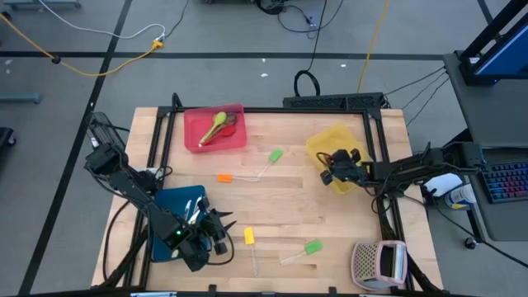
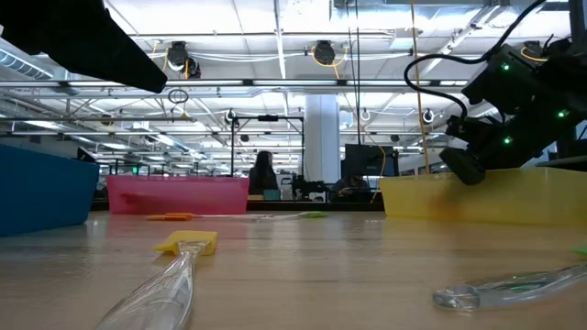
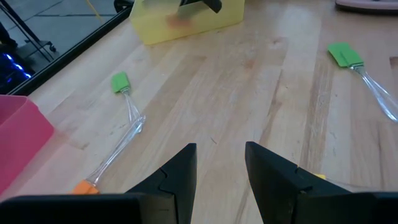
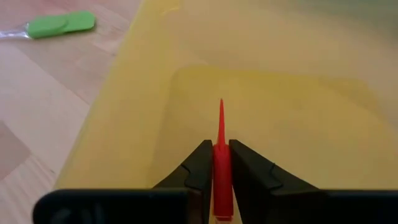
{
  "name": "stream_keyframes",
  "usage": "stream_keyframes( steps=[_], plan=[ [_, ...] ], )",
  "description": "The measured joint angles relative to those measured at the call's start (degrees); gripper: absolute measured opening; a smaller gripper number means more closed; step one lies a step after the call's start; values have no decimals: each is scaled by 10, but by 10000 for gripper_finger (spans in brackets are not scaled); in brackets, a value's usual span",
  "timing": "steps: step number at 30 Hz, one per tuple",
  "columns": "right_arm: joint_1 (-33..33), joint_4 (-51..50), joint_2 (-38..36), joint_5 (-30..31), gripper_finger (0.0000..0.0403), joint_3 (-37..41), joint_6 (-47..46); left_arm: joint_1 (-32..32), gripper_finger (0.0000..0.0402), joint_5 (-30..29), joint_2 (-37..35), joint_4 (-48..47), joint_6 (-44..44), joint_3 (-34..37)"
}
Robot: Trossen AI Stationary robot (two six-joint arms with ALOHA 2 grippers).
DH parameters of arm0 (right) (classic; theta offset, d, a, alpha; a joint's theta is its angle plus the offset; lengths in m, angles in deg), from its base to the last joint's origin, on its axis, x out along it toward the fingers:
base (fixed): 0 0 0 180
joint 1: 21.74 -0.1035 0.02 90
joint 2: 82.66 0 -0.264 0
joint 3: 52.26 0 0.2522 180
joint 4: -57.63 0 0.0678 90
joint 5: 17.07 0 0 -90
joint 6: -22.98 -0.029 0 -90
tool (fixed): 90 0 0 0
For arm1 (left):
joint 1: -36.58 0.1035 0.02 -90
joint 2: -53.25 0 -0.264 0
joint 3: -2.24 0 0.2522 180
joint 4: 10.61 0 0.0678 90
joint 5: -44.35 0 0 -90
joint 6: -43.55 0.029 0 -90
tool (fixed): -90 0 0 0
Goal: Pick & Place Kitchen Items
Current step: Put the red spatula into the yellow bin
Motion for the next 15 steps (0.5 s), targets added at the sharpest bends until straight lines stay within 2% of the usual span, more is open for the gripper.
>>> stream_keyframes(
  steps=[15],
  plan=[
    [0, 118, 1, -1, 45, 30, 3, 0, 143, 0, 0, 1, 1, 0]
  ],
)
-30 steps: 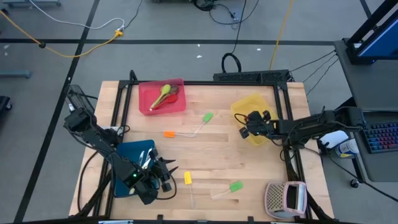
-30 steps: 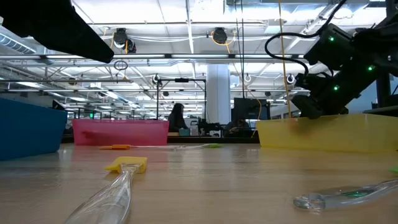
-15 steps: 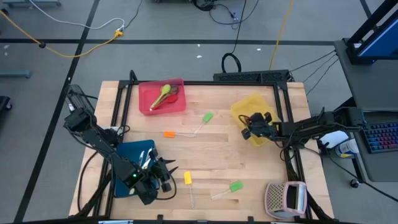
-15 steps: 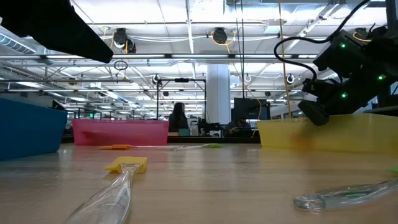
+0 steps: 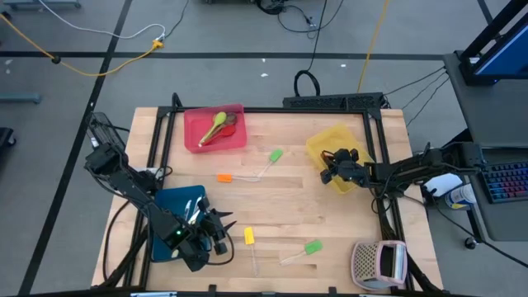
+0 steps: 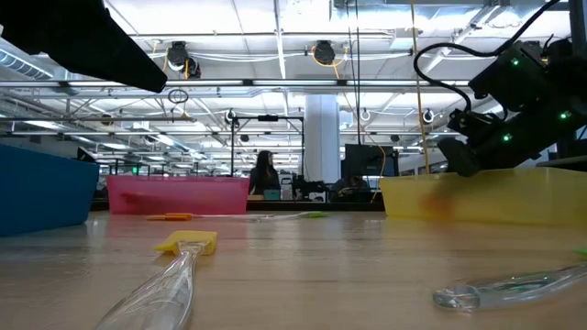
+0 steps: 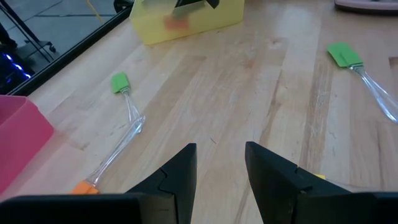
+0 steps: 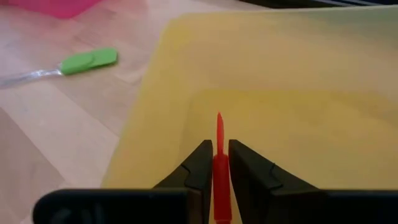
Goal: Pick & Place Kitchen Items
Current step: Put the red spatula into the yellow bin
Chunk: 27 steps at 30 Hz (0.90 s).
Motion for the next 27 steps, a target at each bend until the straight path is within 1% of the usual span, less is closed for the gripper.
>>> stream_keyframes(
  steps=[13, 20, 27],
  plan=[
    [0, 10, 0, 0, 44, 0, 0, 0, 143, 0, 0, 0, 12, 0],
    [0, 10, 0, 0, 45, 0, -1, 13, 143, 0, 0, 1, 9, 0],
    [0, 10, 0, 0, 43, 0, -1, 19, 143, 18, 0, 1, 6, 0]
  ],
)
